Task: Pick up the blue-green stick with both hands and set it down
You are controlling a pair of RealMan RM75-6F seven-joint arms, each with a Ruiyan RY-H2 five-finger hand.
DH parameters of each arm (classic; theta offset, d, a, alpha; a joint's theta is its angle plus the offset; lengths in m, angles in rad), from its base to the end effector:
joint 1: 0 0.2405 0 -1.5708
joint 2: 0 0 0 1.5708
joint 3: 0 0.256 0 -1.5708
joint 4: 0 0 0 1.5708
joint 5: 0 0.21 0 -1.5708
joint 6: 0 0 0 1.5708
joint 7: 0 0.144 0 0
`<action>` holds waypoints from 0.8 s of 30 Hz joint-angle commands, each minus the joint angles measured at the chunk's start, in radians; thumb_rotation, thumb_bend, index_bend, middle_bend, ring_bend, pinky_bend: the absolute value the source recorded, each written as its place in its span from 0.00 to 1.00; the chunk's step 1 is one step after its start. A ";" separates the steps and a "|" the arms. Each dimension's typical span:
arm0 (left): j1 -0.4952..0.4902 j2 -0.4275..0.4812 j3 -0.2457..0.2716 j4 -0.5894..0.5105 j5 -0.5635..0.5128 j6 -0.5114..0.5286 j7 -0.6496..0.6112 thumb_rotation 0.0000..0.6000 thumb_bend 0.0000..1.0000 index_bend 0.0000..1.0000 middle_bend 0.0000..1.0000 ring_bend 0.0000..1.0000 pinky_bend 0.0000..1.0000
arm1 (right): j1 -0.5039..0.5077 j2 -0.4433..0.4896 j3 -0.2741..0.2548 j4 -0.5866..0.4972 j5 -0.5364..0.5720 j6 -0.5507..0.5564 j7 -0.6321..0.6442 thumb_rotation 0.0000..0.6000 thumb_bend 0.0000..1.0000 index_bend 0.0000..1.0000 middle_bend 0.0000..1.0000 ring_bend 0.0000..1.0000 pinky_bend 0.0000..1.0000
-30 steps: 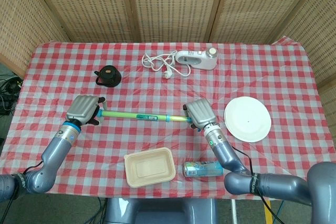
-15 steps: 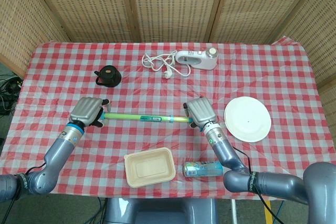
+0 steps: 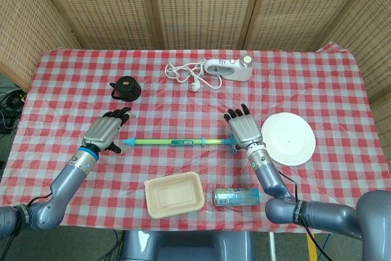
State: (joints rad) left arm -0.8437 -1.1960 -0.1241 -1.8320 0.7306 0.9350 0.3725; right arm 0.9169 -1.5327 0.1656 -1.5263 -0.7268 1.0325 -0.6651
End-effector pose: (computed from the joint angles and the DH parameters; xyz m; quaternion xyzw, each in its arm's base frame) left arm -0.1489 0.3401 0.0615 -0.7133 -0.4676 -0.3067 0.4224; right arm -0.1246 -0.3715 -0.0076 0.7463 -0.3489 0.2924 0.4856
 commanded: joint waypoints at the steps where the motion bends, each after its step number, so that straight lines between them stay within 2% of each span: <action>1: 0.051 0.003 0.001 -0.023 0.092 0.049 -0.061 1.00 0.22 0.14 0.00 0.02 0.08 | -0.021 0.017 -0.014 -0.028 -0.038 0.036 0.001 1.00 0.32 0.20 0.17 0.14 0.00; 7: 0.151 0.013 0.035 -0.036 0.277 0.188 -0.120 1.00 0.22 0.12 0.00 0.00 0.00 | -0.085 0.069 -0.050 -0.096 -0.139 0.105 0.049 1.00 0.30 0.16 0.05 0.02 0.00; 10: 0.227 0.010 0.078 -0.009 0.396 0.323 -0.104 1.00 0.21 0.07 0.00 0.00 0.00 | -0.147 0.113 -0.093 -0.138 -0.244 0.176 0.102 1.00 0.30 0.13 0.00 0.00 0.00; 13: 0.308 -0.022 0.126 0.043 0.495 0.448 -0.072 1.00 0.21 0.02 0.00 0.00 0.00 | -0.224 0.144 -0.145 -0.147 -0.373 0.250 0.193 1.00 0.29 0.10 0.00 0.00 0.00; 16: 0.372 -0.047 0.163 0.094 0.559 0.519 -0.067 1.00 0.21 0.01 0.00 0.00 0.00 | -0.292 0.161 -0.189 -0.135 -0.463 0.308 0.263 1.00 0.26 0.06 0.00 0.00 0.00; 20: 0.456 -0.081 0.198 0.158 0.622 0.606 -0.093 1.00 0.20 0.00 0.00 0.00 0.00 | -0.373 0.182 -0.240 -0.112 -0.546 0.362 0.345 1.00 0.17 0.00 0.00 0.00 0.00; 24: 0.540 -0.099 0.246 0.215 0.671 0.661 -0.151 1.00 0.20 0.00 0.00 0.00 0.00 | -0.463 0.185 -0.280 -0.075 -0.616 0.440 0.432 1.00 0.15 0.00 0.00 0.00 0.00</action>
State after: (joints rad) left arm -0.3495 -1.2735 0.0941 -1.6641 1.3653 1.5566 0.2595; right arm 0.5056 -1.3573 -0.0814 -1.6288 -1.2935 1.4315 -0.2770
